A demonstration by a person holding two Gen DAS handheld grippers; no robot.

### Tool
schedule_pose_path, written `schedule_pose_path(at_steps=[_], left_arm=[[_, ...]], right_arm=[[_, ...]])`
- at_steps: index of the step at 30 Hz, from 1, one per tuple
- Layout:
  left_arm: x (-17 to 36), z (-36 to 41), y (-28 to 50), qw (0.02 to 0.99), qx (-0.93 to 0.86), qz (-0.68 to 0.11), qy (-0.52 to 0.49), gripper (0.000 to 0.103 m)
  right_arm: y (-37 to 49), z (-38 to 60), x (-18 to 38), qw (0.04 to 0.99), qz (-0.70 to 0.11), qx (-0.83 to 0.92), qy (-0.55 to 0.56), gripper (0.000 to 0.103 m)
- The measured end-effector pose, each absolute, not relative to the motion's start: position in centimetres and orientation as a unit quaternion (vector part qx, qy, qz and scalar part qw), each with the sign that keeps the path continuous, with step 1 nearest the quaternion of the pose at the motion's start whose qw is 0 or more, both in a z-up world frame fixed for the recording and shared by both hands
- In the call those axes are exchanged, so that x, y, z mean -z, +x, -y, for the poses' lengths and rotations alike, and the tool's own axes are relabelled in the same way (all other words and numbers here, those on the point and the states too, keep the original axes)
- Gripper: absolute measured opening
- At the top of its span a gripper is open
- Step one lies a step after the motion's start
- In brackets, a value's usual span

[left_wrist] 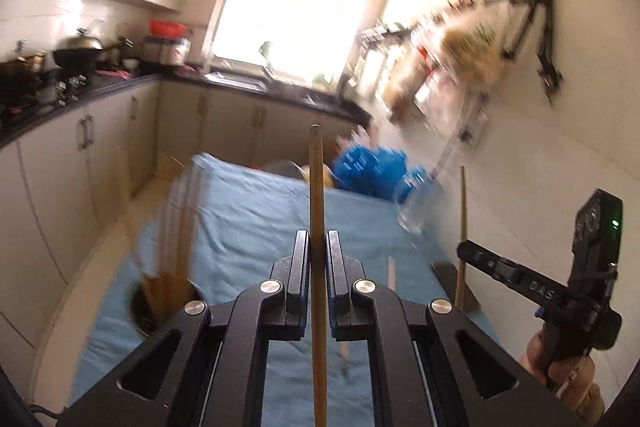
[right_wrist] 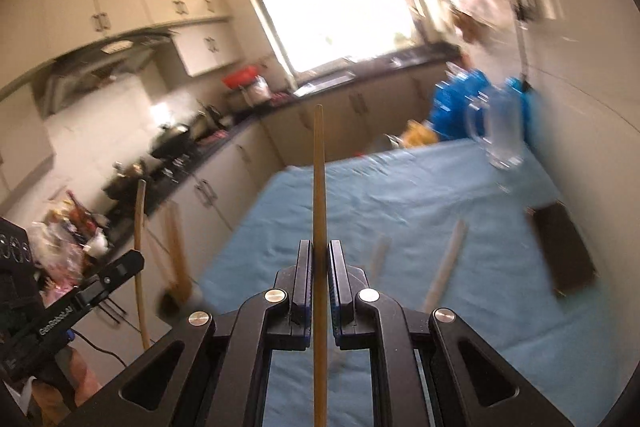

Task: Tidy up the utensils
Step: 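Carry both held chopsticks to the black cup and lower them in, then open both tools to release the chopsticks into the black cup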

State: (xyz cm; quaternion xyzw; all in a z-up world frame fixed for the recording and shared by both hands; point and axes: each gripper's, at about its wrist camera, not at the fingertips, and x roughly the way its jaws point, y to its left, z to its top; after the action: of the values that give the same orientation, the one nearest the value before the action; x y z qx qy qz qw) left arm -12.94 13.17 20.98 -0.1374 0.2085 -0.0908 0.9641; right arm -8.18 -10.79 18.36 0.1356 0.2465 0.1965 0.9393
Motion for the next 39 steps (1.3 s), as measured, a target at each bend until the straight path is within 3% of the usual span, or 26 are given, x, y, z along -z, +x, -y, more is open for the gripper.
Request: schedule_pose_path(at_steps=[9,18,35,38,39], left_arm=[[-21.2,-22.1,-9.6,0.968,0.001,-0.171,-0.185,0.007],[-19.8,-24.4,-5.6,0.973,-0.009,-0.149,-0.176,0.007],[-16.2,-25.1,-5.6,0.969,-0.026,-0.177,-0.171,0.007],[-16.7,-25.0,-6.4,0.969,-0.036,-0.177,-0.169,0.009],[-16.9,-25.0,-6.6,0.969,-0.038,-0.176,-0.168,0.013]], right_arm=[[-4.8,-0.6,-20.6,0.930,-0.188,-0.273,0.157,0.008],[-1.3,-8.6,-18.9,0.938,-0.156,-0.279,0.133,0.008],[-0.7,-9.6,-13.6,0.934,-0.219,-0.267,0.090,0.009],[-1.0,-9.5,-13.8,0.934,-0.221,-0.268,0.088,0.011],[-1.2,-9.4,-13.9,0.933,-0.221,-0.269,0.088,0.013]])
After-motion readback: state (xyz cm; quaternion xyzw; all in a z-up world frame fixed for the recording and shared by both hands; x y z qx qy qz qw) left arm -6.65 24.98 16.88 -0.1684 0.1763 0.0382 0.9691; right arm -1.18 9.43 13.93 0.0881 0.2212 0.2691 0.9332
